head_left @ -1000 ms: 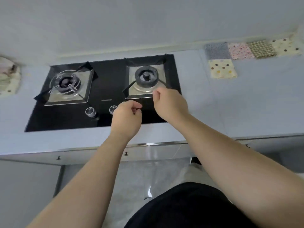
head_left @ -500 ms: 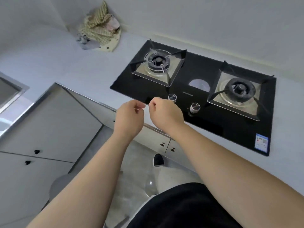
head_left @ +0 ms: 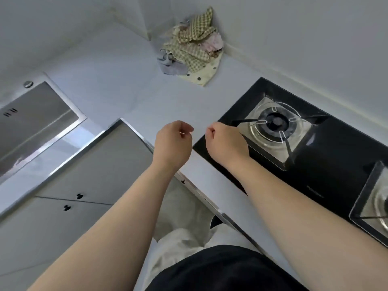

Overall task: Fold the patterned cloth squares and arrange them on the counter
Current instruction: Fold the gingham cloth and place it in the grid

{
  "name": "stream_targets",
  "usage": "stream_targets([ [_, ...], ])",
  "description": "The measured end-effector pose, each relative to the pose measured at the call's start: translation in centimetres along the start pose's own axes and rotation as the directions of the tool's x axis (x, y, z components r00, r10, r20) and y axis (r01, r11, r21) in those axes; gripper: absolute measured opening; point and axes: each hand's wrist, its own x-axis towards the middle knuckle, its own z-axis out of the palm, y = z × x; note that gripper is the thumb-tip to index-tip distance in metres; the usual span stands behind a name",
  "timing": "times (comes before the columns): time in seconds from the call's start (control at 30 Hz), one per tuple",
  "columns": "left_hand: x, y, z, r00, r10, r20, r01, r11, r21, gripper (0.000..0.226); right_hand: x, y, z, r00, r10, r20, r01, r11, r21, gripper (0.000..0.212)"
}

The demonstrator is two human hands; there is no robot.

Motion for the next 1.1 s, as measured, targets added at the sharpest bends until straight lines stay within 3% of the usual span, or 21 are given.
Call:
stream_targets([
  [0.23,8.3,-2.6,-2.5,0.999,-0.028,0.017,0.028,0.999,-0.017,0.032,8.1,-3.7,1.7,1.0,-0.001,-0.018,0.001,1.0,0.012,0.026],
  [0.43,17.8,-4.7,-3.5,0.989,0.054,0.139,-0.05,0.998,-0.036,0.032,15.0,-7.5,4.5,0.986,0.155,-0.053,-0.156,0.988,-0.018,0.021],
  [0.63,28.9,-7.3,-6.6,0.931,0.164,0.327,-0.171,0.985,-0.009,0.031,22.5,-12.3,7.7,0.923,0.356,-0.147,-0.361,0.932,-0.012,0.022],
  [0.83,36.9,-8.8,-8.7,0.935,0.197,0.296,-0.179,0.98,-0.086,0.032,28.7,-15.7,9.8,0.901,0.378,-0.214,-0.393,0.919,-0.033,0.022],
  [1.1,41.3,-10.4,-7.1,0.927,0.203,0.316,-0.17,0.977,-0.13,0.031,34.0,-16.2,9.9,0.873,0.414,-0.258,-0.436,0.899,-0.036,0.028],
])
